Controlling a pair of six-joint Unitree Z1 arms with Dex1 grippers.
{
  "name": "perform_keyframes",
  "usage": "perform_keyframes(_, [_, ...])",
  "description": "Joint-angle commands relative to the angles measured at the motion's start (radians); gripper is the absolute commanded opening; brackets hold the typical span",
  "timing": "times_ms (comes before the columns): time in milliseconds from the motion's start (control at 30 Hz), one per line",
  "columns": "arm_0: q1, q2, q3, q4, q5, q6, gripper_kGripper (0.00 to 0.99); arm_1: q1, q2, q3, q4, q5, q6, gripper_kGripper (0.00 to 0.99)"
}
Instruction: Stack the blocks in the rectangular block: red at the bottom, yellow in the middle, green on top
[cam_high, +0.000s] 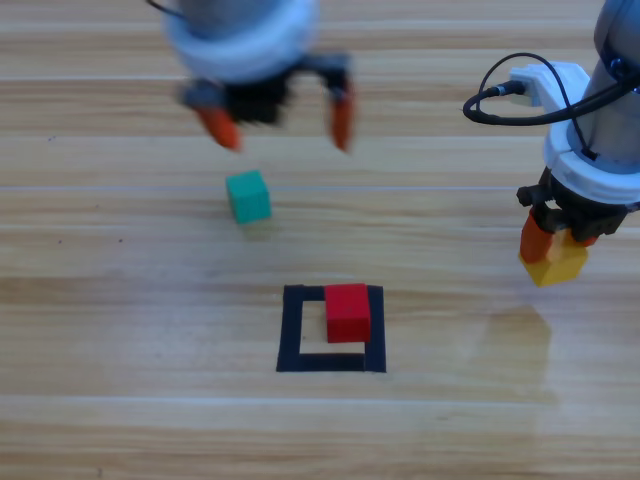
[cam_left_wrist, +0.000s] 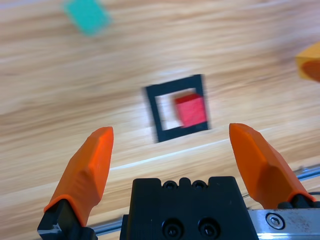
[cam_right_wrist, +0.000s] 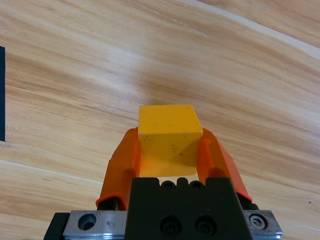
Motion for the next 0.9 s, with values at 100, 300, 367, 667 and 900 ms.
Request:
perform_keyframes(100, [0.369,-0.403,0.503,-0.227,0.019,0.332,0.99,0.052,0.023,-0.068,0.049,-0.002,0.001,0.02])
perform_keyframes(300, [0.476,-0.681,0.937,-0.591,-0.039,0.581,0.99,0.124,0.108,-0.276,0.182,0.006,0.044,0.02])
perform_keyframes(367, [0.476,-0.768,1.094,-0.761,-0.08,0.648,0.99,0.15,0.138,-0.354,0.23,0.009,0.064,0.02])
perform_keyframes(667, [0.468,-0.719,1.159,-0.87,-0.18,0.848,0.99,0.269,0.265,-0.531,0.314,0.021,0.14,0.02])
perform_keyframes(900, [0.468,-0.689,1.161,-0.884,-0.249,0.891,0.99,0.322,0.271,-0.594,0.362,0.012,0.174,0.02])
